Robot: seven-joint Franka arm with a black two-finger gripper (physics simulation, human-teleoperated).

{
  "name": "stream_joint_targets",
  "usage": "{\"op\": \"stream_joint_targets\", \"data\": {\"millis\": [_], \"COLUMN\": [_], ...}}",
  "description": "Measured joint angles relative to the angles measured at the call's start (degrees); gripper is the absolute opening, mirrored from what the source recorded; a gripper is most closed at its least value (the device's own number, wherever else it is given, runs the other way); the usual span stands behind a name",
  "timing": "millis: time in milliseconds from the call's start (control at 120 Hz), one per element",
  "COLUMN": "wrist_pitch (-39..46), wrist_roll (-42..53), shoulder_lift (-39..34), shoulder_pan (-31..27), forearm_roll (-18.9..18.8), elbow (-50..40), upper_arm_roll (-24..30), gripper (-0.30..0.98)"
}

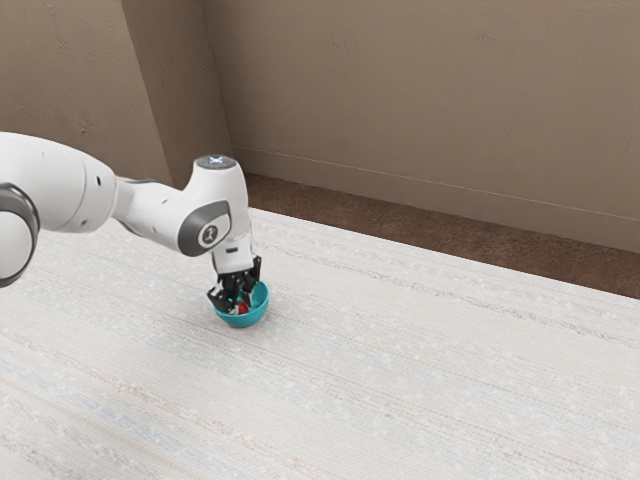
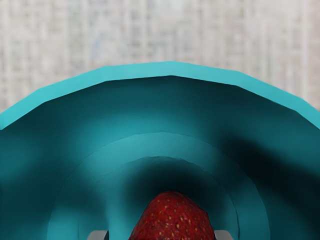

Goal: Take strawberry from the bowl

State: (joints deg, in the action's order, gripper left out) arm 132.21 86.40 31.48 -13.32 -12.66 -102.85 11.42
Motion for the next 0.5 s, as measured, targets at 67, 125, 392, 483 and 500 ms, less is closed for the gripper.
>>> {"op": "stream_joint_targets", "data": {"millis": [67,125,392,483,500], "wrist_pitch": [0.29,0.54,1.57,1.67,1.70], "wrist_roll": [0.01,0.01,-0.14,-0.46,-0.58], "shoulder_lift": [0.00,-0.13,-6.59,-8.49,-8.43], "shoulder_pan": [0.09,0.15,0.06,1.26,2.02], "forearm_roll": [-0.03,-0.06,-0.02,-0.01,-0.02], "elbow": [0.00,0.00,-1.94,-2.84,-2.89], "upper_arm_roll": [0.00,0.00,2.16,7.69,8.33], "gripper": [0.16,0.12,-0.01,-0.03,-0.04]}}
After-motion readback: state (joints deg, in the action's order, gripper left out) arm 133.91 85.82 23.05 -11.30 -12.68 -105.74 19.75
